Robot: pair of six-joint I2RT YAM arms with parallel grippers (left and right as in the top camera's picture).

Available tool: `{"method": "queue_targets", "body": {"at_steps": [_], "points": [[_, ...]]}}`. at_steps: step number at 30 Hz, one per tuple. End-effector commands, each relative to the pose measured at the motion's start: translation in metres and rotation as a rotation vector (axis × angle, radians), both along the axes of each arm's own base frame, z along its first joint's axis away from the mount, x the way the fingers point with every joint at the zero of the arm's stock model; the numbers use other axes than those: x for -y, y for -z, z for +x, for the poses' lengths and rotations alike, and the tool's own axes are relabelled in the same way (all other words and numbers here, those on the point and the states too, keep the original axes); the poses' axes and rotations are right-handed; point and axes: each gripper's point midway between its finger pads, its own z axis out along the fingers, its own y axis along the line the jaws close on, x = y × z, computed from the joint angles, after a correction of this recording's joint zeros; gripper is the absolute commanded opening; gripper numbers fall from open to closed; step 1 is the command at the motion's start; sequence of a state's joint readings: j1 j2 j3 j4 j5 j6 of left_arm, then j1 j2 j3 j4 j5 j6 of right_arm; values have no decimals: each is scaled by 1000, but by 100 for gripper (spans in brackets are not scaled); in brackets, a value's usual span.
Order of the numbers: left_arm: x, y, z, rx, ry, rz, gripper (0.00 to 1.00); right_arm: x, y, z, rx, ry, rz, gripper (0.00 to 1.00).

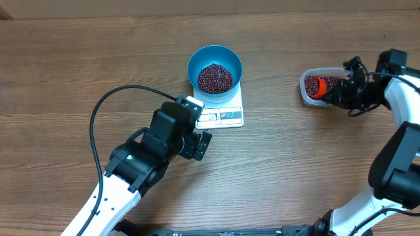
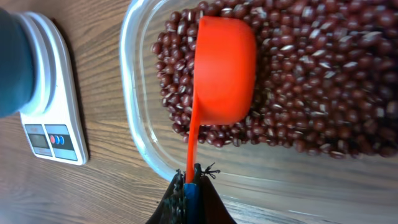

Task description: Scoop item into bowl and weigh 150g on scale

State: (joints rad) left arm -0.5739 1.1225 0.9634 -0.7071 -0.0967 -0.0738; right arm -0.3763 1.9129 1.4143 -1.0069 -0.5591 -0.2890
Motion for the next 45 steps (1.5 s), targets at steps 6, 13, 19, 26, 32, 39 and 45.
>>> {"method": "queue_targets", "body": {"at_steps": [6, 13, 19, 26, 32, 39, 45], "points": [[1, 0, 1, 1, 17, 2, 100, 16, -6, 0, 41, 66, 129, 4], [1, 0, 1, 1, 17, 2, 100, 25, -17, -2, 71, 111, 215, 4], [1, 0, 1, 1, 17, 2, 99, 28, -20, -3, 79, 127, 243, 4], [1, 0, 1, 1, 17, 2, 100, 27, -20, -4, 73, 127, 247, 4], [1, 0, 0, 1, 17, 2, 100, 22, -27, -2, 94, 122, 291, 4], [1, 0, 0, 1, 17, 2, 100, 15, -35, -1, 126, 101, 345, 4], [1, 0, 0, 1, 17, 2, 100, 12, -40, -1, 135, 102, 383, 4]]}}
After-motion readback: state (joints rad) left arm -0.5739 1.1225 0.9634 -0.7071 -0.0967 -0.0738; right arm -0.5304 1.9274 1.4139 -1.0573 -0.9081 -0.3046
